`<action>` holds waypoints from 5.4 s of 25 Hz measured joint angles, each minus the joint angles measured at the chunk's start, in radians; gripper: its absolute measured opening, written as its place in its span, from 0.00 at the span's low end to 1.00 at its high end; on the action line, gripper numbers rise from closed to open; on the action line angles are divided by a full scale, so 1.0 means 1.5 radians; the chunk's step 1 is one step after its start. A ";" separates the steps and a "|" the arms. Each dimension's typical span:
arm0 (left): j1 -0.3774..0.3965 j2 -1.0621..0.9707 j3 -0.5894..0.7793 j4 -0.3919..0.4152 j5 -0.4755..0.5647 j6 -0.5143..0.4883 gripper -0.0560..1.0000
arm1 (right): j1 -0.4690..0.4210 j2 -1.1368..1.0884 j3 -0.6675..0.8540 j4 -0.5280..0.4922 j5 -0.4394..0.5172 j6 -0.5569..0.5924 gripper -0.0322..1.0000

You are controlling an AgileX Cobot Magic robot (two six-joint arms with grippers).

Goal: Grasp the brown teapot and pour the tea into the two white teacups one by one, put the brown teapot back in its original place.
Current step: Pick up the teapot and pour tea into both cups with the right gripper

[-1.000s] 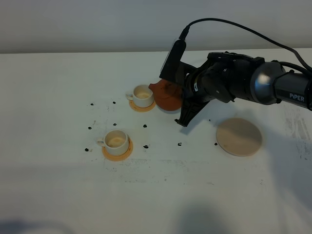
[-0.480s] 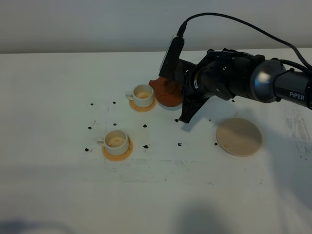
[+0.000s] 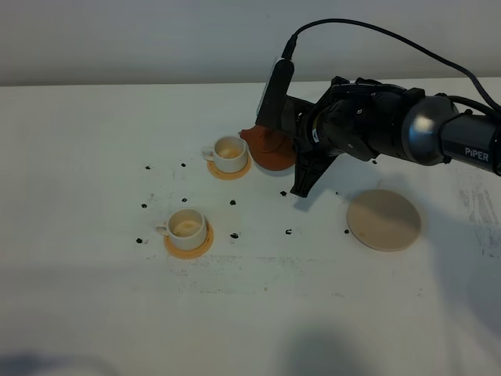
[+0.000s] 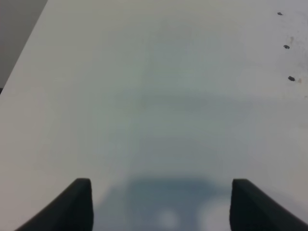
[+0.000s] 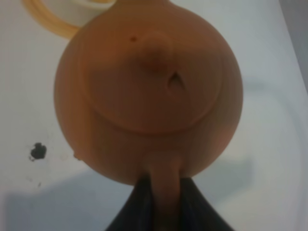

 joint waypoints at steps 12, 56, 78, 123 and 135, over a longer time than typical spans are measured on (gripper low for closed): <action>0.000 0.000 0.000 0.000 0.000 0.000 0.59 | 0.006 0.000 0.000 -0.030 -0.001 -0.002 0.12; 0.000 0.000 0.000 0.000 -0.001 0.000 0.59 | 0.014 0.000 -0.020 -0.113 -0.002 -0.053 0.12; 0.000 0.000 0.000 0.000 -0.001 0.000 0.59 | 0.020 0.000 -0.020 -0.188 -0.001 -0.057 0.12; 0.000 0.000 0.000 0.000 -0.001 -0.001 0.59 | 0.020 0.000 -0.020 -0.262 -0.002 -0.087 0.12; 0.000 0.000 0.000 0.000 -0.001 -0.001 0.59 | 0.020 0.000 -0.020 -0.263 -0.004 -0.087 0.12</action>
